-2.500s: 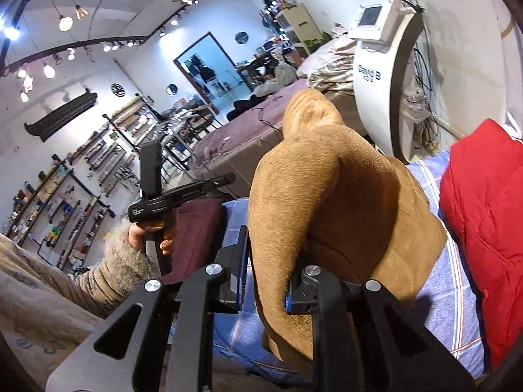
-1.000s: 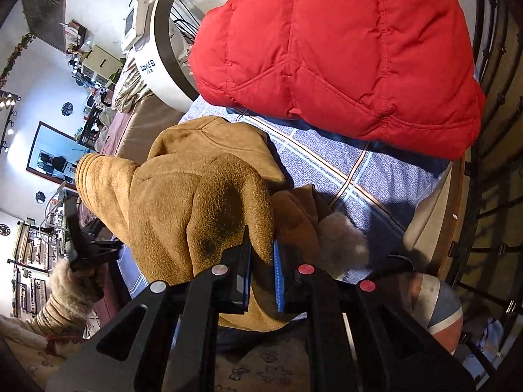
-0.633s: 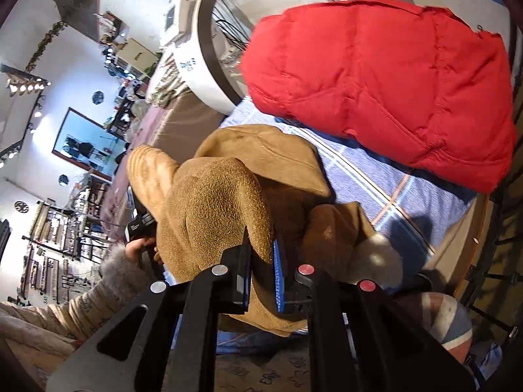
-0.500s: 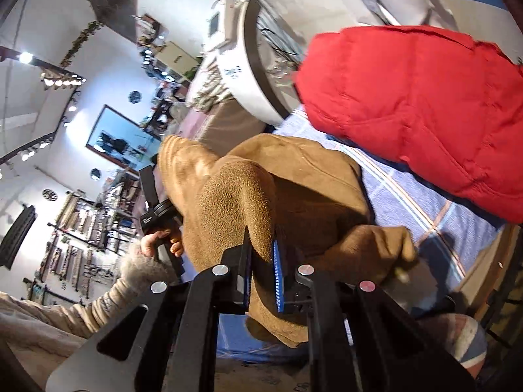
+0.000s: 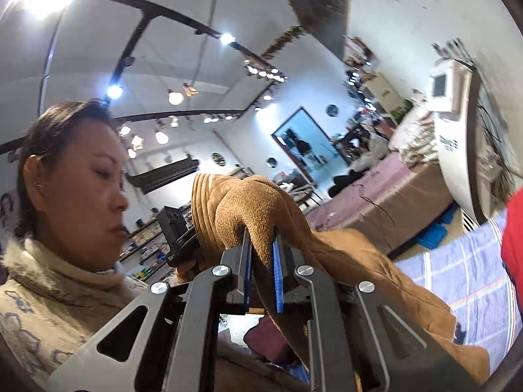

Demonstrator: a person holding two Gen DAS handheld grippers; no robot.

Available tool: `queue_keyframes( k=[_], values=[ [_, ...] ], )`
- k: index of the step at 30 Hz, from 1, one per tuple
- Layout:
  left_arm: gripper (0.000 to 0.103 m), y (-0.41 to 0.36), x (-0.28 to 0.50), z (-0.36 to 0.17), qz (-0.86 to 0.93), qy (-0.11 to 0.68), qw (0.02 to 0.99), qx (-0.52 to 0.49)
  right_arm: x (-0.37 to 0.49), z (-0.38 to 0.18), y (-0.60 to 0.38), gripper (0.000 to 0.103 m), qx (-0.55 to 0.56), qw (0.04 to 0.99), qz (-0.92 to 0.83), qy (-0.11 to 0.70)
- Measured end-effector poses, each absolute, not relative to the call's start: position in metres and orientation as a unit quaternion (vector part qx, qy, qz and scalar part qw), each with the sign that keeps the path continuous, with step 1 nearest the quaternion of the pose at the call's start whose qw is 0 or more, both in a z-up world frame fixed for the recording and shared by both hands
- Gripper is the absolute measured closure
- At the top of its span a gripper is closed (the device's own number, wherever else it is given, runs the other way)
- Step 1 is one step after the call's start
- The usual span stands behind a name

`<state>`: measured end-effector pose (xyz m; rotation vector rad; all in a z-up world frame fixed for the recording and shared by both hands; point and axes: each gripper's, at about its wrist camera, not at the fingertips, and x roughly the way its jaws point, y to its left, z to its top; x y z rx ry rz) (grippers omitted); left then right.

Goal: Fold large clothes

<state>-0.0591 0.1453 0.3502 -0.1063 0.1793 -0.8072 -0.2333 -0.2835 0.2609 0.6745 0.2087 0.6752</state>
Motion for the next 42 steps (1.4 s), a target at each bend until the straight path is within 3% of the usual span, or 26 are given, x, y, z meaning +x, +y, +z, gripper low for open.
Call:
queue_keyframes(
  k=[4,8,11,14,15,16,17,18,21,22,23,26,29,35,42],
  values=[
    [0.097,0.171,-0.098,0.389,-0.370,0.061,0.925,-0.060,-0.223,0.280,-0.283,0.092,0.319,0.859,0.396,0.056],
    [0.097,0.172,-0.084,0.395,-0.336,0.105,0.933,-0.076,-0.196,0.275,-0.287,0.092,0.327,0.850,0.408,0.061],
    [0.095,0.153,-0.029,0.368,-0.289,0.186,0.935,-0.083,-0.154,0.246,-0.297,0.092,0.354,0.848,0.373,0.125],
    [0.091,0.116,0.046,0.307,-0.238,0.273,0.930,-0.066,-0.098,0.199,-0.307,0.086,0.347,0.872,0.281,0.200],
    [0.089,0.103,0.068,0.280,-0.226,0.295,0.927,-0.042,-0.079,0.183,-0.308,0.071,0.330,0.891,0.214,0.226],
    [0.083,0.083,0.093,0.248,-0.212,0.328,0.921,-0.018,-0.060,0.165,-0.313,0.035,0.327,0.898,0.163,0.246],
    [0.077,0.069,0.117,0.214,-0.196,0.370,0.908,-0.004,-0.043,0.144,-0.321,0.023,0.346,0.895,0.120,0.256],
    [0.060,0.056,0.138,0.175,-0.163,0.404,0.900,0.015,-0.033,0.122,-0.328,0.020,0.367,0.891,0.059,0.260],
    [0.054,0.042,0.176,0.071,-0.148,0.500,0.853,0.012,-0.013,0.056,-0.337,0.020,0.434,0.841,-0.035,0.323],
    [0.038,0.040,0.182,0.042,-0.141,0.523,0.840,0.028,-0.012,0.036,-0.331,0.020,0.443,0.828,-0.039,0.341],
    [0.032,0.043,0.186,0.018,-0.141,0.544,0.827,0.025,-0.015,0.020,-0.321,0.020,0.439,0.824,-0.040,0.356],
    [0.031,0.077,0.185,-0.015,-0.118,0.567,0.815,-0.025,-0.028,-0.024,-0.286,0.020,0.390,0.815,-0.041,0.426],
    [0.015,0.101,0.180,-0.031,-0.119,0.588,0.798,-0.064,-0.046,-0.069,-0.261,0.020,0.346,0.793,-0.040,0.500],
    [0.013,0.121,0.152,-0.079,-0.086,0.598,0.796,0.046,-0.065,-0.123,-0.246,0.020,0.317,0.760,-0.068,0.563],
    [0.013,0.123,0.109,-0.114,-0.091,0.632,0.769,0.026,-0.012,-0.127,-0.232,0.020,0.289,0.769,-0.043,0.568]
  ],
)
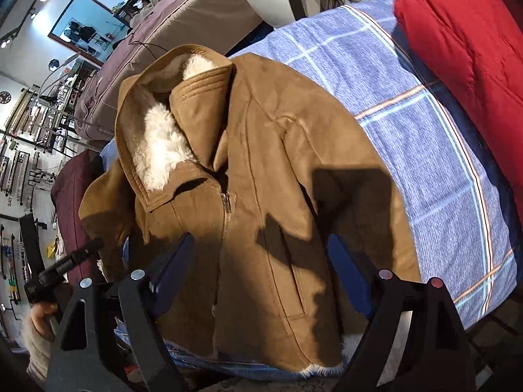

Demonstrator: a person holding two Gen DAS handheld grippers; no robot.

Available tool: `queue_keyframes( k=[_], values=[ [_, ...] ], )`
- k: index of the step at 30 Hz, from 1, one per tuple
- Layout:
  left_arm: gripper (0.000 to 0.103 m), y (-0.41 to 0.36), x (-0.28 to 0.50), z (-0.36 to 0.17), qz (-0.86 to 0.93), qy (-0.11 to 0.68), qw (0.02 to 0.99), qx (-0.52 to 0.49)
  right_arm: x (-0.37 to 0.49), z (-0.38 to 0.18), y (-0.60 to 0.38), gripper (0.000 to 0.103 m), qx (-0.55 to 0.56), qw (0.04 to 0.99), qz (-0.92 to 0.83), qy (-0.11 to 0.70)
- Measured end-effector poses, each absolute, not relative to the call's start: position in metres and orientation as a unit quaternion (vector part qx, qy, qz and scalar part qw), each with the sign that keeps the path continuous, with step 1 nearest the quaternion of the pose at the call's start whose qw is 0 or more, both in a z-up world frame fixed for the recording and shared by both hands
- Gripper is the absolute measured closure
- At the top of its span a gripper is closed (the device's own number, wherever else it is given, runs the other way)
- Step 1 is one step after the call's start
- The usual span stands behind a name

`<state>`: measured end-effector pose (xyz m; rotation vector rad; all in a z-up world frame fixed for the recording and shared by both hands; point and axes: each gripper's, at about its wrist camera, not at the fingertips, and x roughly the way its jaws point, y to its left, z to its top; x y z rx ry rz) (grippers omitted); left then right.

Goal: Fold large clothes

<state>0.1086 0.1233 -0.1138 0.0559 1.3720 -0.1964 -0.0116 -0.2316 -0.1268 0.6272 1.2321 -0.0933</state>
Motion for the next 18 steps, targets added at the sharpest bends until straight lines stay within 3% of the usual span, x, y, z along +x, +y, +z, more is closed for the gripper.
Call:
queue_keyframes(
  k=[8,18],
  values=[
    [0.013,0.098,0.153,-0.114,-0.087,0.617,0.779,0.067,0.085,-0.137,-0.214,0.020,0.311,0.770,0.010,0.556],
    [0.013,0.067,0.193,-0.112,-0.057,0.647,0.760,0.009,0.153,-0.184,-0.258,0.020,0.518,0.686,-0.028,0.510]
  ],
)
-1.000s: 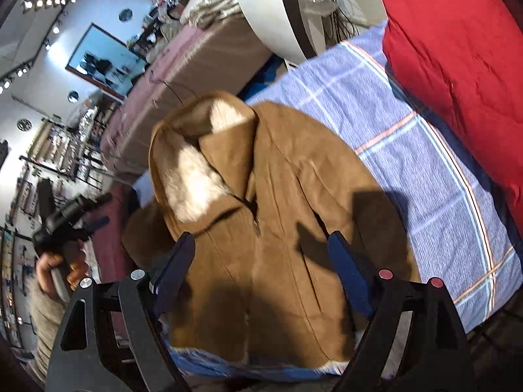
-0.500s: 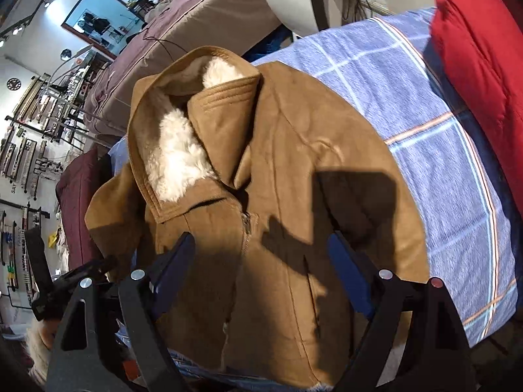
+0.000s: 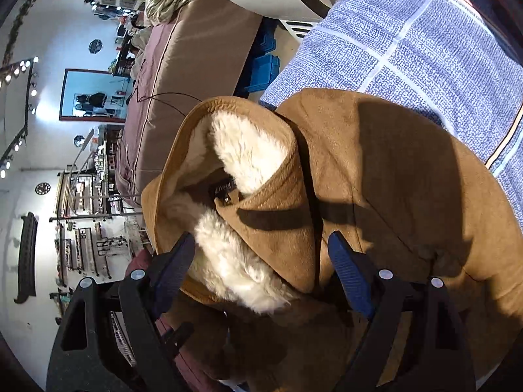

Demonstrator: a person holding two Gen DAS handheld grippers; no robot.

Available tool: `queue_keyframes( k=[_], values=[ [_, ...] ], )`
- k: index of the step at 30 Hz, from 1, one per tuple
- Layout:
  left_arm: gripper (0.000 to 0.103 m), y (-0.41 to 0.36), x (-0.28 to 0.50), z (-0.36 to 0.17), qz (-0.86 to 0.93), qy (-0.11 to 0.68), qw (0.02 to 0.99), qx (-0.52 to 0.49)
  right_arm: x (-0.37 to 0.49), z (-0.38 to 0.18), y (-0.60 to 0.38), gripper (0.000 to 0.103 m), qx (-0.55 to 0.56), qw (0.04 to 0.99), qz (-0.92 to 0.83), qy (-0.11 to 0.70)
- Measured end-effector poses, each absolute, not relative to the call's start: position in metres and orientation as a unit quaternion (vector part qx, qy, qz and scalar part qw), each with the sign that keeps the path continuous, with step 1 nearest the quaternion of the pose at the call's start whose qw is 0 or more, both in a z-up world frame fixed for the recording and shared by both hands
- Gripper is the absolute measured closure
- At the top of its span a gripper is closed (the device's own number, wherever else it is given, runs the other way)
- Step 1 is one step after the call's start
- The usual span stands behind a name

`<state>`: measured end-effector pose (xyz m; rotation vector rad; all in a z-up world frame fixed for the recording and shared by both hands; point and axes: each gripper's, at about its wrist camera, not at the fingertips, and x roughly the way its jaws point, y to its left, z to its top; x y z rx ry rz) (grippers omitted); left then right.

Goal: Fold large clothes

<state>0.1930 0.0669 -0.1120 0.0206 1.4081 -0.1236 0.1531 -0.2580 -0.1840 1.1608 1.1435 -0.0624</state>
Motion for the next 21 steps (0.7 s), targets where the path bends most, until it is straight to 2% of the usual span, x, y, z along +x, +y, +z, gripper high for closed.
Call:
queue_keyframes(
  k=[3,4,5,6,8,12,13,16,18,19,21],
  values=[
    [0.013,0.070,0.175,-0.112,-0.057,0.645,0.762,-0.009,0.168,-0.197,-0.263,0.020,0.541,0.672,-0.036,0.504],
    [0.013,0.069,0.169,-0.113,-0.058,0.643,0.764,0.000,0.173,-0.202,-0.264,0.025,0.545,0.668,-0.041,0.505],
    [0.013,0.069,0.164,-0.115,-0.057,0.640,0.766,0.014,0.178,-0.207,-0.264,0.034,0.546,0.663,-0.046,0.510],
    [0.013,0.068,0.160,-0.116,-0.056,0.638,0.767,0.027,0.183,-0.212,-0.263,0.060,0.547,0.657,-0.045,0.516],
    [0.013,0.069,0.157,-0.115,-0.061,0.635,0.769,0.037,0.194,-0.216,-0.254,0.064,0.564,0.647,-0.026,0.512],
    [0.013,0.071,0.161,-0.097,-0.060,0.610,0.789,0.041,0.240,-0.198,-0.203,0.069,0.512,0.672,0.044,0.533],
    [0.013,0.070,0.163,-0.089,-0.058,0.599,0.798,0.045,0.250,-0.198,-0.192,0.073,0.507,0.672,0.053,0.537],
    [0.013,0.063,0.165,-0.063,-0.062,0.549,0.832,0.058,0.284,-0.210,-0.167,0.075,0.490,0.673,0.041,0.553],
    [0.011,0.052,0.168,-0.057,-0.073,0.520,0.847,0.083,0.303,-0.230,-0.153,0.074,0.472,0.668,0.042,0.574],
    [0.011,0.045,0.172,-0.061,-0.078,0.517,0.846,0.102,0.312,-0.245,-0.147,0.068,0.453,0.662,0.042,0.596],
    [0.011,0.033,0.182,-0.080,-0.092,0.524,0.837,0.126,0.317,-0.266,-0.149,0.065,0.475,0.639,0.029,0.604]
  ],
)
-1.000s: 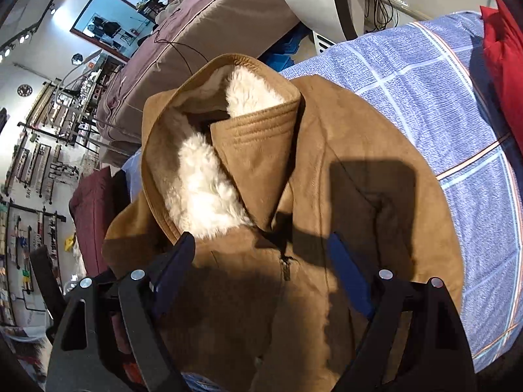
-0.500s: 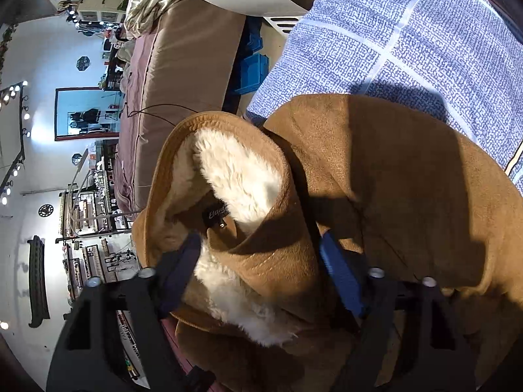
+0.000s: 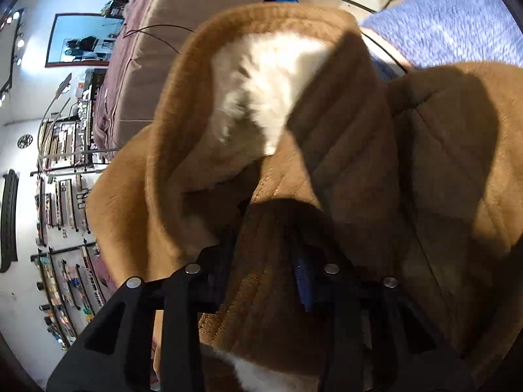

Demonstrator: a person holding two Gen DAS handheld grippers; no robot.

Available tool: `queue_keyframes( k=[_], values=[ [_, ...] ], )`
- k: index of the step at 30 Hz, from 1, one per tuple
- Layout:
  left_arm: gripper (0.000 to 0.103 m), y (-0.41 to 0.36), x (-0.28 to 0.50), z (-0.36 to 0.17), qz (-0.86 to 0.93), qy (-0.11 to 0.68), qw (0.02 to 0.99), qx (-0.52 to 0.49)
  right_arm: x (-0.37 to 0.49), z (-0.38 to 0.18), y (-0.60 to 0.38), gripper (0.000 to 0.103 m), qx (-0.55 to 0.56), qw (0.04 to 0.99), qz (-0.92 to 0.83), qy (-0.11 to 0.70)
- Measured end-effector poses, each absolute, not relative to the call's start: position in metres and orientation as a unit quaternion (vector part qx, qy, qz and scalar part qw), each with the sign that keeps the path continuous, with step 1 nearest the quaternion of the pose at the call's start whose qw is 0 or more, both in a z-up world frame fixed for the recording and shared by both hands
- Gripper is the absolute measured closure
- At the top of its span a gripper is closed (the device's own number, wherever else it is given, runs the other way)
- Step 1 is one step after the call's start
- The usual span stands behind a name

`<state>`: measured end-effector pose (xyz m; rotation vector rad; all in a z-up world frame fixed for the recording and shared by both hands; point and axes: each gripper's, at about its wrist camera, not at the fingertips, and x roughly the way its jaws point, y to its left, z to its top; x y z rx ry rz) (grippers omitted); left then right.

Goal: Fold large clothes

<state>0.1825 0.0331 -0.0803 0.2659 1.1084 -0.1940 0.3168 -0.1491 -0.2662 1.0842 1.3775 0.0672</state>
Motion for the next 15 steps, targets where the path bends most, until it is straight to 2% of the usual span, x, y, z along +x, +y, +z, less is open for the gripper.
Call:
queue_keyframes(
  k=[2,3,4,5,6,8,9,10,11,15],
  values=[
    [0.011,0.022,0.193,-0.107,-0.118,0.548,0.818,0.128,0.311,-0.270,-0.159,0.056,0.537,0.612,0.027,0.580],
    [0.012,0.019,0.199,-0.121,-0.124,0.560,0.809,0.129,0.309,-0.268,-0.163,0.045,0.553,0.606,0.034,0.571],
    [0.015,0.015,0.204,-0.136,-0.115,0.567,0.803,0.144,0.306,-0.261,-0.167,0.039,0.558,0.607,0.042,0.564],
    [0.019,0.012,0.208,-0.152,-0.099,0.574,0.796,0.166,0.302,-0.253,-0.172,0.038,0.554,0.616,0.047,0.558],
    [0.031,0.012,0.213,-0.165,-0.088,0.586,0.786,0.174,0.297,-0.241,-0.178,0.037,0.544,0.631,0.048,0.551],
    [0.041,0.013,0.219,-0.182,-0.073,0.599,0.777,0.179,0.285,-0.219,-0.191,0.032,0.524,0.659,0.055,0.537],
    [0.055,0.012,0.220,-0.185,-0.081,0.598,0.777,0.178,0.280,-0.211,-0.196,0.031,0.511,0.672,0.059,0.533],
    [0.079,0.011,0.222,-0.186,-0.100,0.602,0.774,0.168,0.276,-0.203,-0.201,0.031,0.489,0.688,0.060,0.533],
    [0.097,0.012,0.224,-0.186,-0.125,0.615,0.765,0.145,0.271,-0.196,-0.204,0.031,0.461,0.704,0.059,0.537],
    [0.099,0.009,0.220,-0.151,-0.173,0.605,0.773,0.083,0.256,-0.184,-0.199,0.031,0.349,0.746,0.073,0.563]
  ],
)
